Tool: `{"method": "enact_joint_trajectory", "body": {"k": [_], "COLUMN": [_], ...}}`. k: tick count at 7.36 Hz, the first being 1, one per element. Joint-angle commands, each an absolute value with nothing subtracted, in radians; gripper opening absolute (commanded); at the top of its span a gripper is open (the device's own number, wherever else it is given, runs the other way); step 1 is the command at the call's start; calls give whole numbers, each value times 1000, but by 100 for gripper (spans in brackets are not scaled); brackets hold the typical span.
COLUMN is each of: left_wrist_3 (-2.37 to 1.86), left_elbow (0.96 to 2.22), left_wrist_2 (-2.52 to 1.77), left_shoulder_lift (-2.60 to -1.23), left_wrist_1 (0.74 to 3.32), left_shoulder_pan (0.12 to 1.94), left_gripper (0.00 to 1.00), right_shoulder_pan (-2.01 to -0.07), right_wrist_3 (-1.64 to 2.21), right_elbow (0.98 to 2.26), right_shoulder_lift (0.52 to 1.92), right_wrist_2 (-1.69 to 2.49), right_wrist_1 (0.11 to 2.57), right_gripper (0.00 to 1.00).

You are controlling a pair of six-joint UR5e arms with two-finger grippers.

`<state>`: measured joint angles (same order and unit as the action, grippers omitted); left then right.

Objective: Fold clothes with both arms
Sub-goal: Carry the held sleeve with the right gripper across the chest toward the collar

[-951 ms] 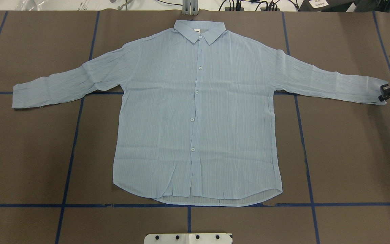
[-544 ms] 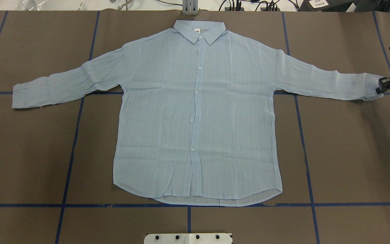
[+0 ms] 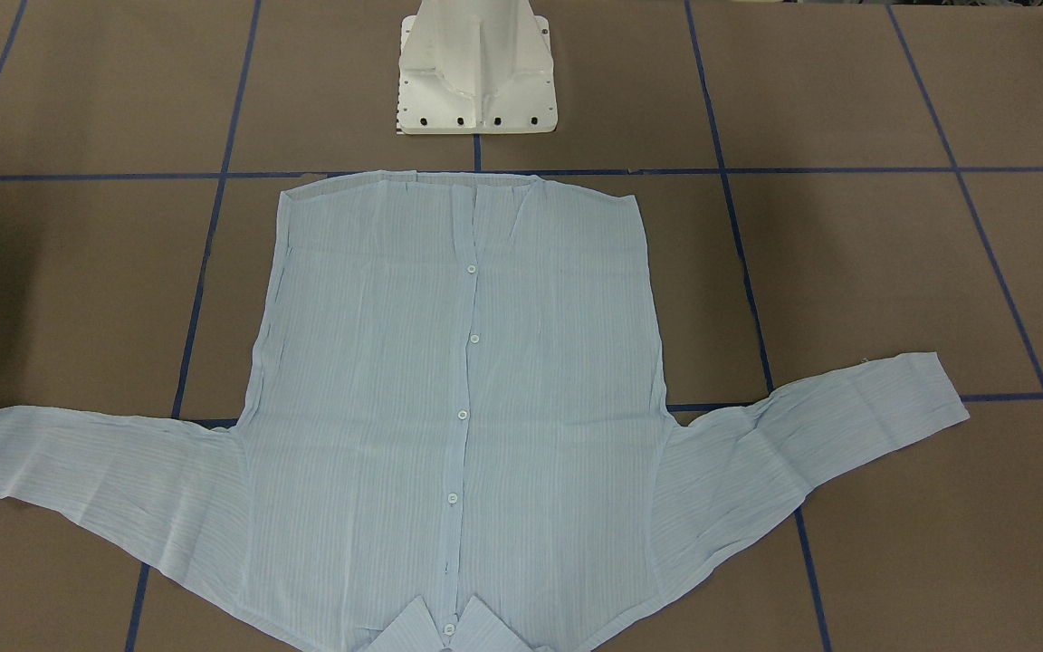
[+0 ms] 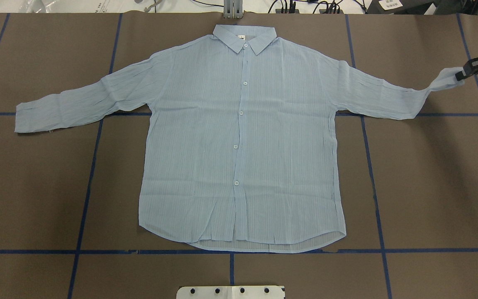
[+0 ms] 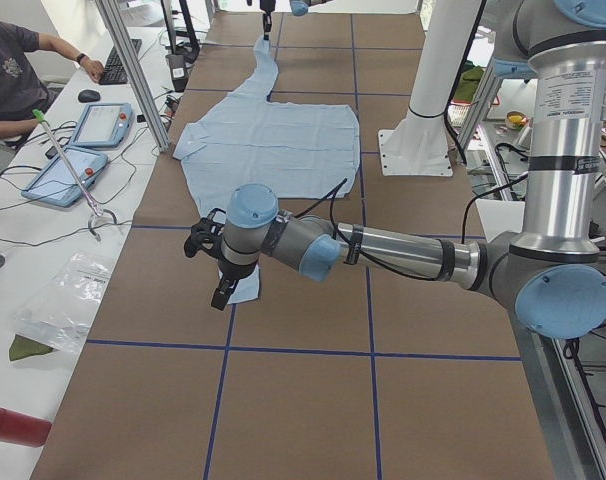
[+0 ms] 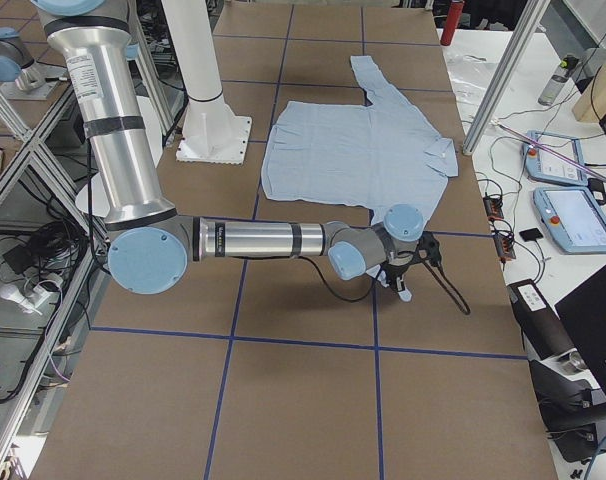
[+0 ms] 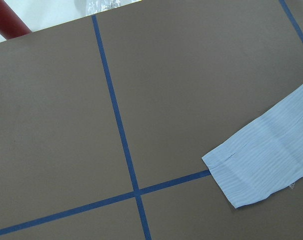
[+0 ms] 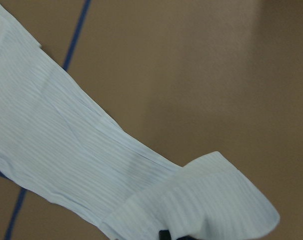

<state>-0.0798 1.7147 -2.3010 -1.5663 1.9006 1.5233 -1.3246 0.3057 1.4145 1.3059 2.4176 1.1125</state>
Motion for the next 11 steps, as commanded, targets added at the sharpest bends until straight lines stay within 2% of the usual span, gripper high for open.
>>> {"method": "enact_joint_trajectory", "body": {"k": [1,4,7,9,11], "left_wrist_3": [-78,-77,-75,-77,-77], "left_elbow": [1704,1687,1671,1663,1654], "left_wrist_2": [-2301,-2303,-2301,-2301,-2301], "left_shoulder_lift": [-1565,-1554,-1549,-1549,-1551], "left_wrist_1": [1901,1901,1902,1902,1904], "left_shoulder_pan": [1523,1526,1529,1529,1529], "left_gripper": [99,99,99,99,99], "right_shoulder_pan": [-1283,-1087,-942,-872,-819], "right_wrist_3": [465,705,773,775,773], "right_elbow": [1511,1491,1223,1126,1071], "right_shoulder_lift": [1127,901,604,516,489], "right_wrist_2": [2462,2356,2222,2125,2062], "right_wrist_1": [1272,1299,1295,1285,1278], "right_gripper": [0,0,0,0,0]}}
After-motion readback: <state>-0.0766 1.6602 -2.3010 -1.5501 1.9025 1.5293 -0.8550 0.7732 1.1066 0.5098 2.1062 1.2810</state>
